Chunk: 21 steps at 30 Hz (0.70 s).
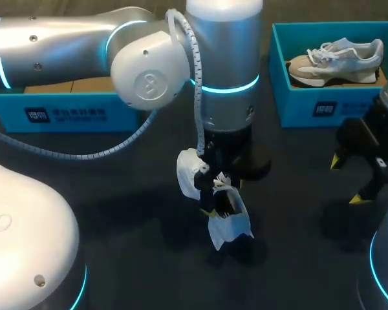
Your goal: Take the shoe out of the shoebox, open the shoe tongue, remove and reinsert the insole, then place the shoe into the shoebox
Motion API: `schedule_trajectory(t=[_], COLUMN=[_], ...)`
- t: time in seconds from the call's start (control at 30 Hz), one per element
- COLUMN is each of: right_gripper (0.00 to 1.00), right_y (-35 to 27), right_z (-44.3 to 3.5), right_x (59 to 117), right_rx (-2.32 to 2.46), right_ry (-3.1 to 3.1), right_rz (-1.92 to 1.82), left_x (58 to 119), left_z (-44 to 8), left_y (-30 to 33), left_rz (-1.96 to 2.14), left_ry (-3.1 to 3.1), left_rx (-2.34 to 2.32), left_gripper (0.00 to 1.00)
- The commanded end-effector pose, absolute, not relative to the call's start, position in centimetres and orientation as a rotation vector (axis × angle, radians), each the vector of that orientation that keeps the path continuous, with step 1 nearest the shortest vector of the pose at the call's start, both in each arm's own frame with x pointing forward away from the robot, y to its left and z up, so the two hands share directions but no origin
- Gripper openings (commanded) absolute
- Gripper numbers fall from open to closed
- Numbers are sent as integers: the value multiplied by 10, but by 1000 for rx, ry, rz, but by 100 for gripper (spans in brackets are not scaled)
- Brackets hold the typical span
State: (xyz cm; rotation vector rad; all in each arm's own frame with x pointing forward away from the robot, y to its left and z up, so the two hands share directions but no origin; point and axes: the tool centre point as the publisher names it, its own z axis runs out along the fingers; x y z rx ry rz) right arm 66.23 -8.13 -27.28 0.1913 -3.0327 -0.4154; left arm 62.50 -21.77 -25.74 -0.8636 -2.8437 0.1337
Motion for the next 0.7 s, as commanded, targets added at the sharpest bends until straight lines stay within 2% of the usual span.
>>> schedule_trajectory(t=[0.03, 0.17, 0.33, 0.7], right_gripper=[100, 100, 100, 100], right_y=[-81, -81, -81, -81], right_z=[-273, -273, -273, -273], right_x=[662, 662, 662, 662], right_rx=[190, 190, 190, 190], right_ry=[-3033, -3033, -3033, -3033], right_rz=[-410, -410, -410, -410], left_x=[626, 626, 612, 589], left_z=[-258, -258, -277, -295], left_y=[-218, -218, -233, -239], left_rz=[116, 116, 223, 151], left_ry=[-2896, -2896, -2853, -2881], left_rx=[-400, -400, 29, 222], left_gripper=[100, 100, 100, 100])
